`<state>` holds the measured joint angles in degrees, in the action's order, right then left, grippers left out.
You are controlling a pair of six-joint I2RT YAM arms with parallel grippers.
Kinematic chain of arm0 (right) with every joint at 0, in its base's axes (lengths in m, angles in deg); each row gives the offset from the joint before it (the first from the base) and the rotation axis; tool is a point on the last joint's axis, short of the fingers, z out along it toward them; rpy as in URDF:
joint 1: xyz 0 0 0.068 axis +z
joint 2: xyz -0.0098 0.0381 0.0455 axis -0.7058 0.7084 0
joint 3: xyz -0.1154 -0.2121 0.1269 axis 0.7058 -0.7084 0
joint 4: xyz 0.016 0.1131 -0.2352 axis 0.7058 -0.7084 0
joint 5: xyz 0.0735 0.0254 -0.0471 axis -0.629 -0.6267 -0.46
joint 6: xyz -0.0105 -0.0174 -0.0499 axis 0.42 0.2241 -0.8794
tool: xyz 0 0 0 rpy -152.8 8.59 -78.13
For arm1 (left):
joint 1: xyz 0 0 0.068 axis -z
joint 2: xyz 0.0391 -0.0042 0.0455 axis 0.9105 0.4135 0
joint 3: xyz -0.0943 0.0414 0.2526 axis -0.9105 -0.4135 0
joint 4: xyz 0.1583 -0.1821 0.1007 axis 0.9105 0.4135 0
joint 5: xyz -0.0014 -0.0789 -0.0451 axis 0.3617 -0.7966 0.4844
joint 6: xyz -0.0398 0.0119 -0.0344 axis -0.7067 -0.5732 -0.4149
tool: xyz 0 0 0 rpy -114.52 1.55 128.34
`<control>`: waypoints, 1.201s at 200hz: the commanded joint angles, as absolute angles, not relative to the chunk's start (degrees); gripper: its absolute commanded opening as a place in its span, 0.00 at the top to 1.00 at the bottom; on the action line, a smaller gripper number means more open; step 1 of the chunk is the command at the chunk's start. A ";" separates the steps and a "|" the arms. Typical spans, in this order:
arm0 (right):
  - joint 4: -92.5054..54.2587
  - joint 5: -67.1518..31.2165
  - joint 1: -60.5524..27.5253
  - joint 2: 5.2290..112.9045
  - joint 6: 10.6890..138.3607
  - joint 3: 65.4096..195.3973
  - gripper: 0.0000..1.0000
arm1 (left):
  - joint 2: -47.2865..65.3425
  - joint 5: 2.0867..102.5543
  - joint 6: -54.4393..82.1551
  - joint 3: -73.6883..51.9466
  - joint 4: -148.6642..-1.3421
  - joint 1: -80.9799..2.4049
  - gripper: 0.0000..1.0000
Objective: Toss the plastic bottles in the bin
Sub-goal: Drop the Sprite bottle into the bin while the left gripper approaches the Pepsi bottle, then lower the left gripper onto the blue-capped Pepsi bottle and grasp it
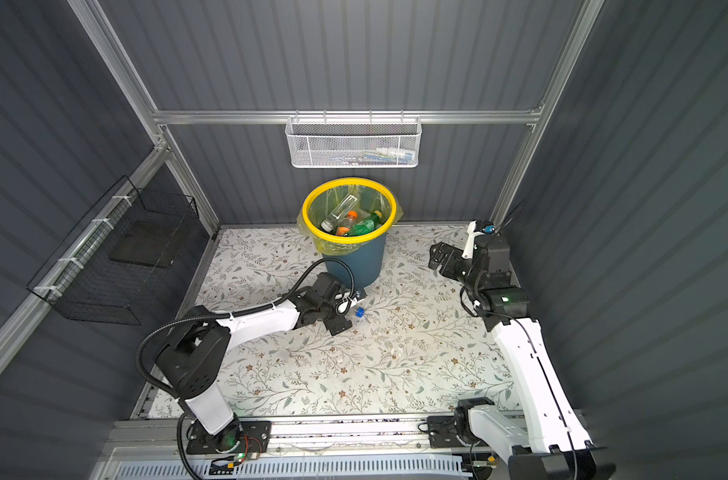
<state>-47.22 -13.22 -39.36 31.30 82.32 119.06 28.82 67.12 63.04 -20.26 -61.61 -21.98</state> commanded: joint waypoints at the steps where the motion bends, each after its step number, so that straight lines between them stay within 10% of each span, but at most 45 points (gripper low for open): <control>1: -45.27 -14.60 -39.80 30.49 83.12 117.59 0.01 | 30.79 68.72 67.68 -18.80 -59.48 -21.55 0.05; 76: -43.09 -16.00 -40.18 29.92 85.14 114.76 0.01 | 28.41 63.22 55.97 -18.52 -54.15 -20.67 0.35; 134: -42.72 -17.30 -40.23 29.76 86.14 113.84 0.01 | 26.78 66.32 51.85 -16.69 -49.09 -20.92 0.04; 240: -41.37 -17.76 -40.24 28.79 87.42 111.52 0.01 | 22.53 66.45 53.31 -22.67 -42.30 -24.66 0.04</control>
<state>-43.50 -17.00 -39.99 28.96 86.85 112.11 24.27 65.99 53.23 -20.26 -45.27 -24.74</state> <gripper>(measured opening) 0.991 0.956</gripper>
